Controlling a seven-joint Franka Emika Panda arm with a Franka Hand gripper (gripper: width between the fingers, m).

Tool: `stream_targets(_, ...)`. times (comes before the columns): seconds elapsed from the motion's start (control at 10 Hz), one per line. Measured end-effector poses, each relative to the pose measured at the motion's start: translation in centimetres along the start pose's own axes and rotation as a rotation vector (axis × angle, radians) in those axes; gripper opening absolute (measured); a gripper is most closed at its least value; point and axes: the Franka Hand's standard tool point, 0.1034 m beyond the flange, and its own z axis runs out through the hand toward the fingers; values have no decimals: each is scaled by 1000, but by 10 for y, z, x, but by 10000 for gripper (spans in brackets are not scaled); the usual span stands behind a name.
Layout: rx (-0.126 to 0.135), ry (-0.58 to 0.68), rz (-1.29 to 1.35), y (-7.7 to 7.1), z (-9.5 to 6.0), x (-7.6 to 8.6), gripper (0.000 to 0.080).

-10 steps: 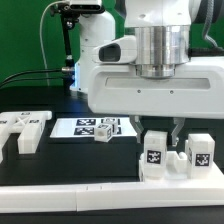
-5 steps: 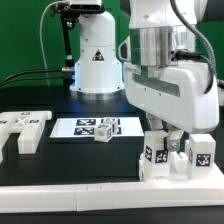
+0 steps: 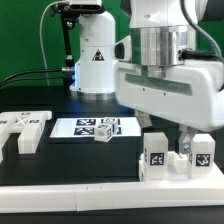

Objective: Assemble chair

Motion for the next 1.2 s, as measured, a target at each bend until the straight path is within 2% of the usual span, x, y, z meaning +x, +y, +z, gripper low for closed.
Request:
stream_targets(0.1,0,-1,-154,4,0,4,640)
stream_targets(0.4,-7,2,-361,4,1,5,649)
stream_targets(0.5,-21,12,-556,5,0,8,649)
stream_targets(0.7,-19,12,-536,4,0,8,649)
stream_targets(0.8,-18,12,-528,4,0,8,555)
stream_targets(0.9,-18,12,-486,4,0,8,555)
stream_targets(1.0,-17,12,-413,4,1,7,355)
stream_targets(1.1,-16,13,-349,4,1,7,284)
stream_targets(1.2,-15,12,-304,4,1,7,284)
